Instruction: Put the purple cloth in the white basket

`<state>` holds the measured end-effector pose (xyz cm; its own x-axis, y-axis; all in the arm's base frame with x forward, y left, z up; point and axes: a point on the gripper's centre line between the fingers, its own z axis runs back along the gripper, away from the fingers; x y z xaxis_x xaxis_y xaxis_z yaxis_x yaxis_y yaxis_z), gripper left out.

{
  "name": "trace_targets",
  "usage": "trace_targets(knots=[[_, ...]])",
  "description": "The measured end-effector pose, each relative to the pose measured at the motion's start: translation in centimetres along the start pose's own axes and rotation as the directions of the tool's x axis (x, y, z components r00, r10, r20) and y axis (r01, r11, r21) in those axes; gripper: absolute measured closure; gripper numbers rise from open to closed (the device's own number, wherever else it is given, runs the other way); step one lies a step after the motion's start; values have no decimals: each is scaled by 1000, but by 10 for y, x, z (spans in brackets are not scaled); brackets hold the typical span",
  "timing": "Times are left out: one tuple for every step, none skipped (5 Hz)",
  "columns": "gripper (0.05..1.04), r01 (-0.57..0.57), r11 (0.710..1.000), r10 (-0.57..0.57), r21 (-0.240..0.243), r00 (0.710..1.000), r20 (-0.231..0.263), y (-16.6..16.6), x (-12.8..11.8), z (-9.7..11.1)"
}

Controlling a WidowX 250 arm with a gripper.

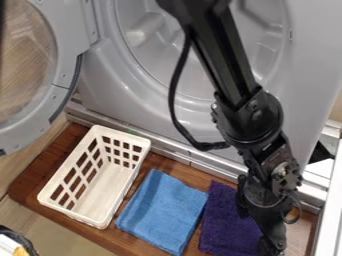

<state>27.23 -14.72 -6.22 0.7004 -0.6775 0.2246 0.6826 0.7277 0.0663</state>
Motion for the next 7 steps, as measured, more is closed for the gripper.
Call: trace_targets(knots=[[414, -20, 1000, 20, 2, 1000, -4, 2, 0, -7], [680, -33, 999, 33, 6, 999, -6, 0, 0, -8], [878, -56, 998, 56, 2, 998, -8, -1, -4, -8], [992, -53, 999, 53, 4, 999, -13, -2, -7, -7], [1025, -35, 999, 35, 11, 999, -19, -1, -11, -2], [1028, -34, 999, 34, 31, 999, 6, 4, -11, 14], [1029, -43, 998, 40, 55, 998, 50, 11, -11, 36]])
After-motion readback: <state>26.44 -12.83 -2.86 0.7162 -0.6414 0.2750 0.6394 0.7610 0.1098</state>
